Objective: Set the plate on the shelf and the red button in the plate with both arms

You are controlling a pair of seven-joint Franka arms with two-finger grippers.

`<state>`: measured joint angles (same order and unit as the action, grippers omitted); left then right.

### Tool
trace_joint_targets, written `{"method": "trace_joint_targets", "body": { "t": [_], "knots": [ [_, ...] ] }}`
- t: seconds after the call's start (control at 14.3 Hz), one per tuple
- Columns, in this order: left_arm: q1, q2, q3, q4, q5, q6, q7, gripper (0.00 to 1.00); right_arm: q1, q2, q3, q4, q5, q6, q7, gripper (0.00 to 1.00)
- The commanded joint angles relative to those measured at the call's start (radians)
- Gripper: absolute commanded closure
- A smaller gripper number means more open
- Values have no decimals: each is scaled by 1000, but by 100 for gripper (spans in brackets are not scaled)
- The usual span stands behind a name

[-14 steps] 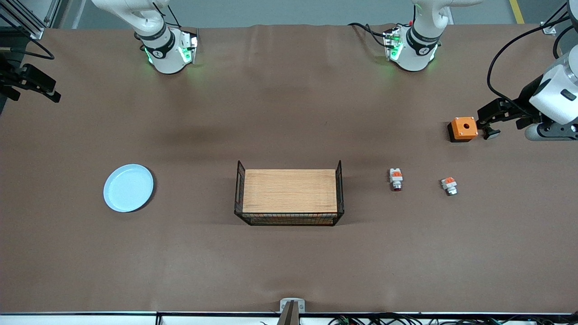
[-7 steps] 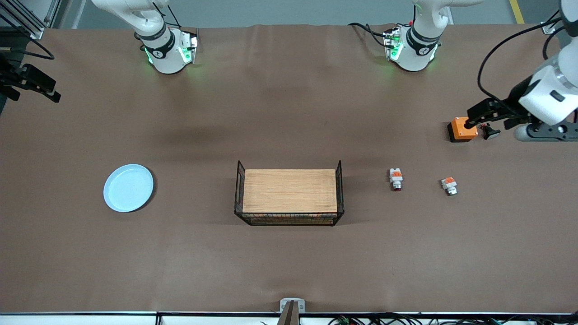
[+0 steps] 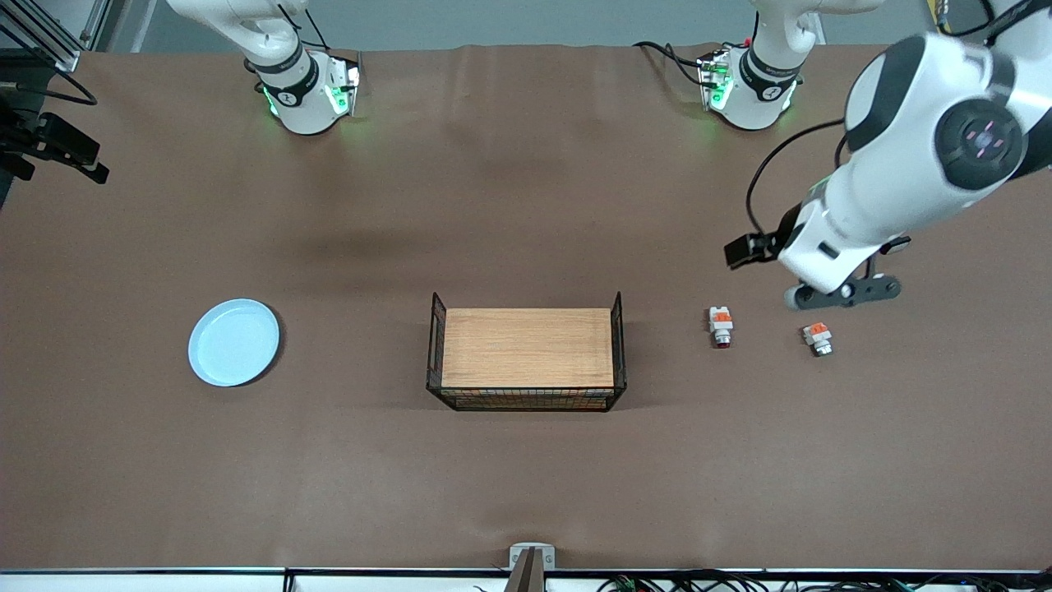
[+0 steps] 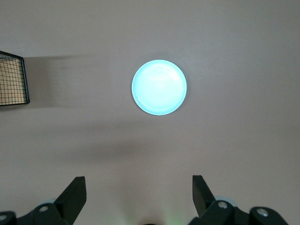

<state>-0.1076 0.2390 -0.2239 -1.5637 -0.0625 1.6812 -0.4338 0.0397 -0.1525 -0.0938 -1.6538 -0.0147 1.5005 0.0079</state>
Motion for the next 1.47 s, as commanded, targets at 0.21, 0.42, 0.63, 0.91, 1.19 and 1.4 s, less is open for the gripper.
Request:
{"method": "trace_joint_targets", "body": {
  "t": [0.21, 0.42, 0.63, 0.91, 1.19, 1.4],
  "knots": [
    [12, 66, 3, -79, 7, 180, 7, 0, -6, 50, 5, 20, -36, -9, -2, 0],
    [14, 66, 5, -194, 51, 337, 17, 0, -6, 71, 5, 23, -57, -6, -13, 0],
    [23, 69, 5, -278, 92, 437, 85, 1, -8, 76, 5, 23, -57, 15, -13, 0],
    [42, 106, 6, -358, 95, 566, 173, 1, -18, 155, 2, 23, -57, 41, -13, 0],
    [49, 152, 6, -407, 99, 664, 187, 1, -46, 270, 3, 23, -53, 105, -14, 0],
    [49, 197, 6, -433, 112, 722, 187, 1, -73, 327, 3, 9, -41, 176, -14, 0]
  ]
}}
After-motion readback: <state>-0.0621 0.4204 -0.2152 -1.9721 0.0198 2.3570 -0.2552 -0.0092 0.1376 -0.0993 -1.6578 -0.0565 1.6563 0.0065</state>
